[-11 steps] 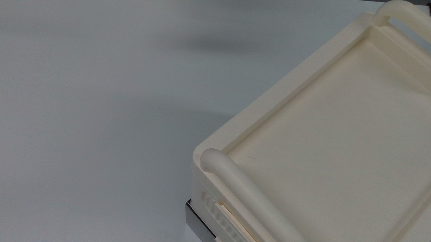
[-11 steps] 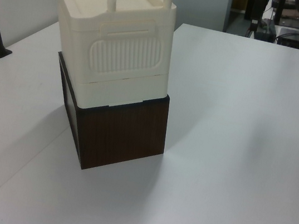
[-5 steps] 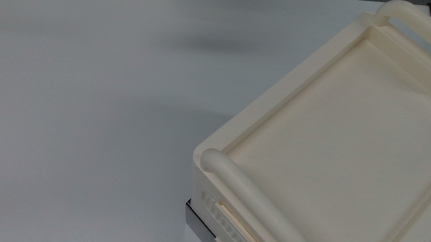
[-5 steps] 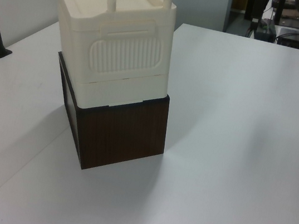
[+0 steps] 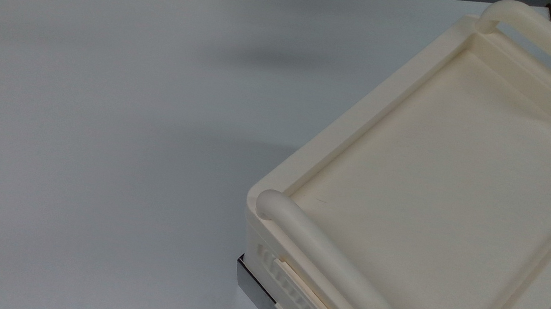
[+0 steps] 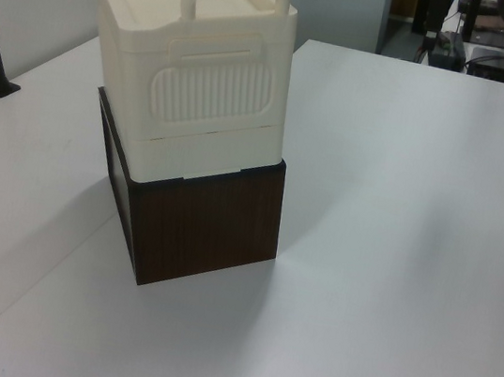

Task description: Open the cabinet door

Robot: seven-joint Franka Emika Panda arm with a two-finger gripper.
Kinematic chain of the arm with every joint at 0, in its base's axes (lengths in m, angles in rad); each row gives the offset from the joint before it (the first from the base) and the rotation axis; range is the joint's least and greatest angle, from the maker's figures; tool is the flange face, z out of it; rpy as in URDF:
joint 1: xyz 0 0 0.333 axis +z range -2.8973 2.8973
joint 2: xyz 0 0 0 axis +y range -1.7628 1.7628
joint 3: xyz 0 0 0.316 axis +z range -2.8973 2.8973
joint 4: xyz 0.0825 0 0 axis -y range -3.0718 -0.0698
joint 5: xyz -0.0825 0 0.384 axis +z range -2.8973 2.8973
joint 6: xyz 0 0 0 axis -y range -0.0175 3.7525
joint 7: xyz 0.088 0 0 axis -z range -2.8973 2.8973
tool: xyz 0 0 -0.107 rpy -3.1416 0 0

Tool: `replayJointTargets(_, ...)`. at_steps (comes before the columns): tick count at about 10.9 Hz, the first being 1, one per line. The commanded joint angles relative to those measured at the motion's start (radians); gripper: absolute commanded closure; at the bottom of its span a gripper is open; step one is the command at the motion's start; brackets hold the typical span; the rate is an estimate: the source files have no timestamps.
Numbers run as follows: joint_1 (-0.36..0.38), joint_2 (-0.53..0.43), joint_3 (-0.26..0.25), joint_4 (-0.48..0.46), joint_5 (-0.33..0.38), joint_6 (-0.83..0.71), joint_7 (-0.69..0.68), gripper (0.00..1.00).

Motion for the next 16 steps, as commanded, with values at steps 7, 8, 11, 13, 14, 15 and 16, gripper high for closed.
replayJointTargets(7,0.012,0.000,0.054,0.003,0.096,0.294,-0.152,0.61)
replayJointTargets(8,0.013,0.014,0.072,0.024,0.107,0.297,-0.177,0.62)
replayJointTargets(11,0.059,0.057,0.082,0.073,0.206,0.321,-0.263,0.62)
replayJointTargets(13,0.093,0.107,0.095,0.113,0.237,0.338,-0.283,0.62)
replayJointTargets(14,0.099,0.123,0.111,0.118,0.239,0.373,-0.280,0.62)
replayJointTargets(15,0.105,0.141,0.137,0.118,0.239,0.424,-0.277,0.62)
replayJointTargets(16,0.105,0.161,0.160,0.121,0.239,0.467,-0.275,0.62)
